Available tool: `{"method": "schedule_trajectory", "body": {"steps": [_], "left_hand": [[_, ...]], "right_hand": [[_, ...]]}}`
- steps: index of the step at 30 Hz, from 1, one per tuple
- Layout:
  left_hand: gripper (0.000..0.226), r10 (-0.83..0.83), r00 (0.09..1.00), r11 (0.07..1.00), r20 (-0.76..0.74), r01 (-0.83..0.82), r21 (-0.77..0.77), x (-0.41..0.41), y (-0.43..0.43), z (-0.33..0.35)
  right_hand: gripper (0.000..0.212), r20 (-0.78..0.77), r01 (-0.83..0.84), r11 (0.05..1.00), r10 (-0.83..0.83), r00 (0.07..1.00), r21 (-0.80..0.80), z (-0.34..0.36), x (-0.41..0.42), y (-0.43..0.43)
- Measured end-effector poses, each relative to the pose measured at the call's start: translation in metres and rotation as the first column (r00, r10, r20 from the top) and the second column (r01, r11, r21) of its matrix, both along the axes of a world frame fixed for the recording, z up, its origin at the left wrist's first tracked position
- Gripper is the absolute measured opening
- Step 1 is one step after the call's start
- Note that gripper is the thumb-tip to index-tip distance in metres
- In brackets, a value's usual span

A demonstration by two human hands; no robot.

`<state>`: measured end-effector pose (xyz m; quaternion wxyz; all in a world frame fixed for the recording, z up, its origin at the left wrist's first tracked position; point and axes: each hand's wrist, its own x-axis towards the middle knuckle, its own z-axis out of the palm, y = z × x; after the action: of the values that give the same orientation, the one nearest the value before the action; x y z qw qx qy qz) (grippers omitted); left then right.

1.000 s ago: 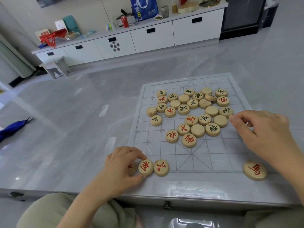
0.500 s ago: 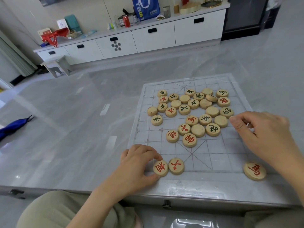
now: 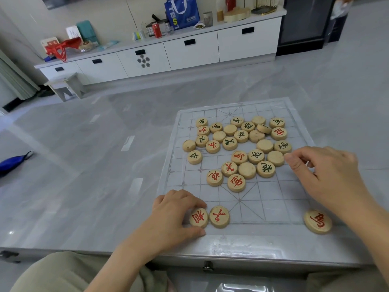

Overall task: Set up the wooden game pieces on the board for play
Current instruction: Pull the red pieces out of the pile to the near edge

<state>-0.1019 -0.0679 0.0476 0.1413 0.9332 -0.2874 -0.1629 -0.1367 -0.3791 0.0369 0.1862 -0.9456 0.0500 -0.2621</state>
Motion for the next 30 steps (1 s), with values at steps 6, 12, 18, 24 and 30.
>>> {"method": "schedule_trajectory", "body": {"steps": [6, 12, 18, 24, 30], "left_hand": [[0.077, 0.042, 0.999, 0.995, -0.027, -0.045, -0.089, 0.017, -0.008, 0.013], [0.045, 0.205, 0.979, 0.946, 0.002, -0.197, -0.256, 0.044, -0.043, 0.013], [0.051, 0.071, 0.989, 0.978, 0.133, -0.043, -0.202, 0.044, -0.097, 0.006], [0.039, 0.017, 0.912, 0.998, 0.41, 0.013, -0.069, 0.045, -0.132, -0.005], [0.037, 0.064, 0.949, 0.969, 0.31, 0.015, -0.247, 0.049, -0.129, 0.004]], "right_hand": [[0.047, 0.009, -0.004, 1.0, 0.004, 1.0, -0.004, 0.0, 0.0, 0.001], [0.049, -0.009, -0.002, 1.0, 0.002, 1.0, -0.005, 0.001, 0.0, -0.001], [0.047, -0.02, -0.015, 1.0, 0.015, 1.0, 0.018, 0.004, -0.001, 0.001], [0.046, -0.021, -0.002, 0.999, 0.003, 1.0, 0.041, 0.006, -0.004, -0.003], [0.045, -0.027, -0.019, 0.997, 0.021, 0.999, 0.069, 0.011, -0.006, -0.001]]}}
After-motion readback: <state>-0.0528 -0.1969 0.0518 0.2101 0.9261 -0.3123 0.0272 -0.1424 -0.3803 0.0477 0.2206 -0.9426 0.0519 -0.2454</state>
